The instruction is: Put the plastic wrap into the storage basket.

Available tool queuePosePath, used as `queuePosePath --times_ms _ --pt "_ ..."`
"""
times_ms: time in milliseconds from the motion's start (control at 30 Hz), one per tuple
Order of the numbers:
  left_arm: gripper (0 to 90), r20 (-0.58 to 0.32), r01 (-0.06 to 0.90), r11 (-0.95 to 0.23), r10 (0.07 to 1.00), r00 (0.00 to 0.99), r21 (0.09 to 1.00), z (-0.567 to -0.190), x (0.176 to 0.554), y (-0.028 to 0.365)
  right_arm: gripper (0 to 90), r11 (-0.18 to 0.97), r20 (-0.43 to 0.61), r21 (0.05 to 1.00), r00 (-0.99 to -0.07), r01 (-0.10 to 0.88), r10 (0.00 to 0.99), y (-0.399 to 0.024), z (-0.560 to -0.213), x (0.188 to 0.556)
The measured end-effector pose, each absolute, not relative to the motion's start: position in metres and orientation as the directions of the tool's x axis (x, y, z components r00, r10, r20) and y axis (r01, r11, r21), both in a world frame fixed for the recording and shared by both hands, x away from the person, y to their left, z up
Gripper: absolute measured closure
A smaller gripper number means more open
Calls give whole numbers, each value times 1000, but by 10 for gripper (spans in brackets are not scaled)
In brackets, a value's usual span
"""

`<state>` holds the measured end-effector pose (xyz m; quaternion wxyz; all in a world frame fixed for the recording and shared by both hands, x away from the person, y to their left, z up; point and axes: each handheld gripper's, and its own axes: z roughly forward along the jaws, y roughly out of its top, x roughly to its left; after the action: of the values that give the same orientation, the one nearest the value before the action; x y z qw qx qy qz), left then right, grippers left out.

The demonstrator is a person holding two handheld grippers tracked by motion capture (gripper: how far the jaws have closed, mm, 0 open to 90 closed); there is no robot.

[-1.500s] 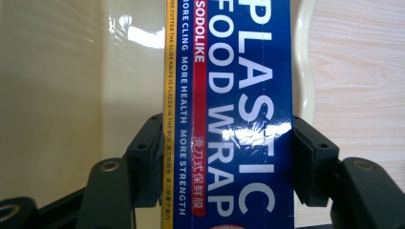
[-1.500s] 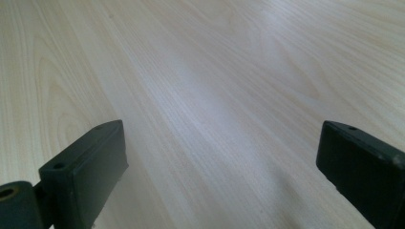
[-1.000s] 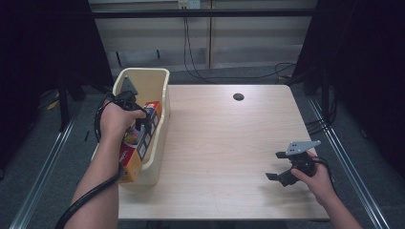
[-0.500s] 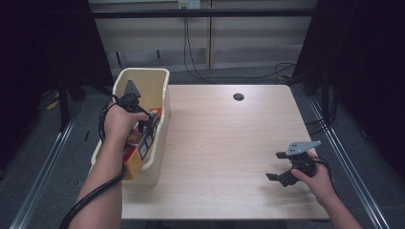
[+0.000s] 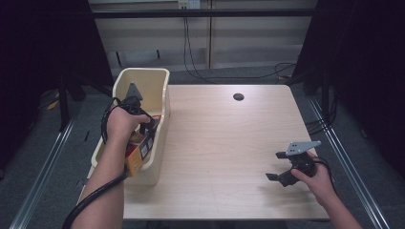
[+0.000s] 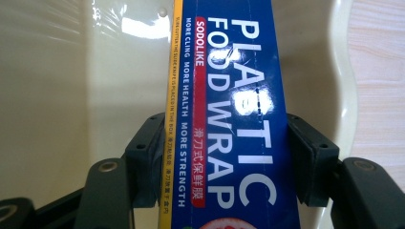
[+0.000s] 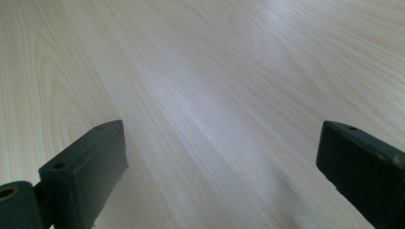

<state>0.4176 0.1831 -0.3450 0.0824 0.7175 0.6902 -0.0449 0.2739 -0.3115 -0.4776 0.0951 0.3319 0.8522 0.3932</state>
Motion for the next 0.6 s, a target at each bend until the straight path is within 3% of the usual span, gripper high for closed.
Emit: queuePosePath --times_ms 333,600 --pt "381 -193 998 -15 981 27 62 -345 418 183 33 469 102 733 -761 493 640 -311 -478 274" --pt "325 -237 992 -23 970 52 126 -316 416 182 33 469 104 735 -765 490 636 -311 -477 274"
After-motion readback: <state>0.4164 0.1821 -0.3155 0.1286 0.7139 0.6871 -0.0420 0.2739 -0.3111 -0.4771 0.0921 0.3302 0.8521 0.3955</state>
